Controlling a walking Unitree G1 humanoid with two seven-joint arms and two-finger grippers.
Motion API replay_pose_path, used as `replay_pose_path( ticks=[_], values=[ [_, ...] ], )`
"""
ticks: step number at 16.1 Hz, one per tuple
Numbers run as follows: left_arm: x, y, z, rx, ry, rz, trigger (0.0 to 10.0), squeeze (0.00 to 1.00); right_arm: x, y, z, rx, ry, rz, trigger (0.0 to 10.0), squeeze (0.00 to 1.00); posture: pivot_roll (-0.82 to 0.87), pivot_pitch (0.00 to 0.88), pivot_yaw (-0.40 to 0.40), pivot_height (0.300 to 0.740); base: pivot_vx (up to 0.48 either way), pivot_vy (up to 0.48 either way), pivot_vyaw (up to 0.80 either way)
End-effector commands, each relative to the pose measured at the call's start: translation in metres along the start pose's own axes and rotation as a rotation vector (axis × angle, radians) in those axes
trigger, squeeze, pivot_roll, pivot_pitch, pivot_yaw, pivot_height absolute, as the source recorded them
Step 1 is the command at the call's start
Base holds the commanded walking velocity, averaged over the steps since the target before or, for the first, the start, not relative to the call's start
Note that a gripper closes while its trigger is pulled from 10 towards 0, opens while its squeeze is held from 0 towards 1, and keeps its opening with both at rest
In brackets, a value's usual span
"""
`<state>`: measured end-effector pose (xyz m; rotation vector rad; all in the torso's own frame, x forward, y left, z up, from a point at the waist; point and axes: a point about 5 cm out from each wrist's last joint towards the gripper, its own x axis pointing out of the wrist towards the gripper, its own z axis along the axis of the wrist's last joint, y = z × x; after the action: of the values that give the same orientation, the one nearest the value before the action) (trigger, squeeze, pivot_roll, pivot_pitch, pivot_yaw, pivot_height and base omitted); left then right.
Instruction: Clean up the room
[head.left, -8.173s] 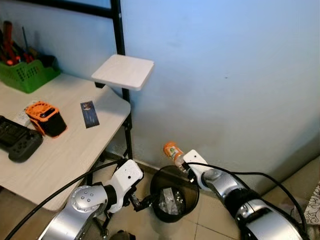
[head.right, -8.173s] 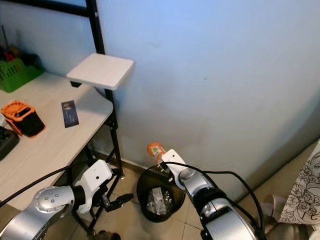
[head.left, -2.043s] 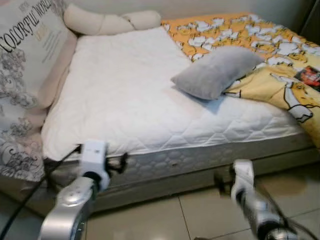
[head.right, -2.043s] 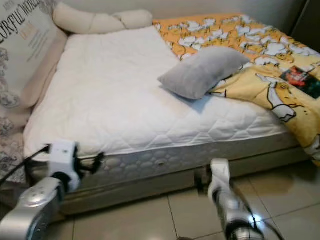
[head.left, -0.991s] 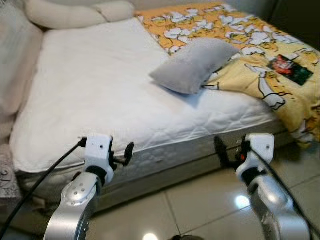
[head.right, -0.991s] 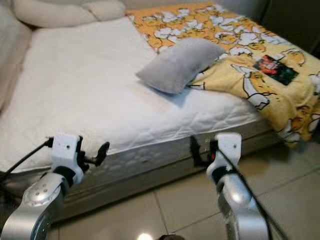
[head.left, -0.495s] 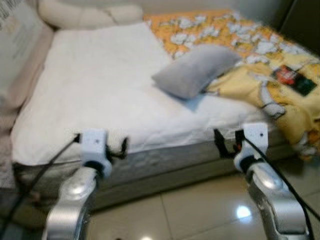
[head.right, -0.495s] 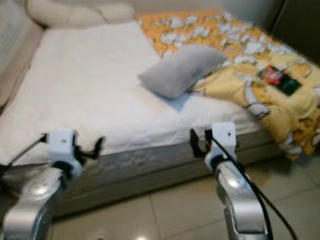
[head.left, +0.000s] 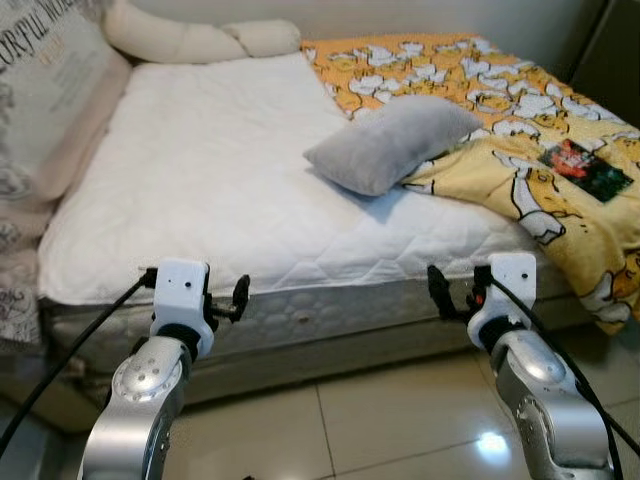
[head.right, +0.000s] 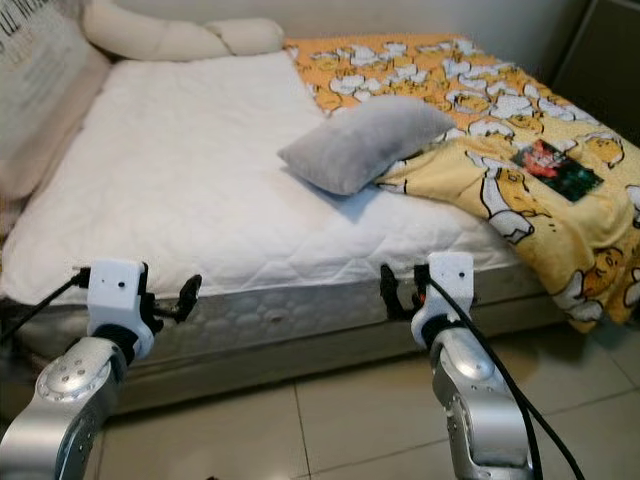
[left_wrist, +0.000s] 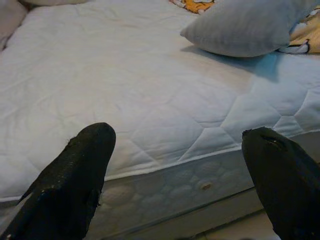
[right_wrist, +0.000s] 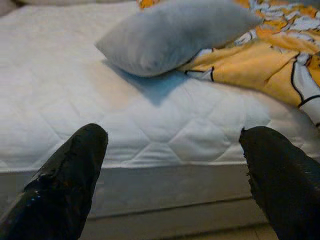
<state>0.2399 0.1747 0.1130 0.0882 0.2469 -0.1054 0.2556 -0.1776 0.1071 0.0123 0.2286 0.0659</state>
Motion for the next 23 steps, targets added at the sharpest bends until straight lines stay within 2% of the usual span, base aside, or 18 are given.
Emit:
replay_pose_path(
  ticks=[1,8,15,18,23],
  values=[
    [0.001,-0.003,0.011,0.009,-0.041,-0.022,10.0,0.0,0.0,-0.002,0.006,0.012,-0.032,0.004,10.0,0.0,-0.04,0.0,-0.003,0.74,0.33,0.0,0.0],
    [0.0,-0.001,0.015,-0.027,-0.092,0.005,10.0,0.0,0.001,-0.018,0.008,0.026,-0.062,-0.06,10.0,0.0,-0.05,0.0,-0.004,0.74,0.337,0.0,0.0],
    [0.002,-0.003,0.016,-0.035,-0.109,0.007,10.0,0.0,0.005,-0.018,0.013,0.015,-0.088,-0.087,10.0,0.0,-0.06,0.0,-0.006,0.74,0.344,0.0,0.0],
    [0.003,-0.004,0.015,-0.024,-0.106,0.0,10.0,0.0,0.006,-0.019,0.013,0.039,-0.088,-0.102,10.0,0.0,-0.05,0.0,-0.01,0.74,0.345,0.0,0.0],
    [0.003,-0.003,0.012,-0.027,-0.096,-0.001,10.0,0.0,0.007,-0.017,0.011,-0.002,-0.083,-0.126,10.0,0.0,-0.05,0.0,-0.012,0.74,0.356,0.0,0.0]
  ],
)
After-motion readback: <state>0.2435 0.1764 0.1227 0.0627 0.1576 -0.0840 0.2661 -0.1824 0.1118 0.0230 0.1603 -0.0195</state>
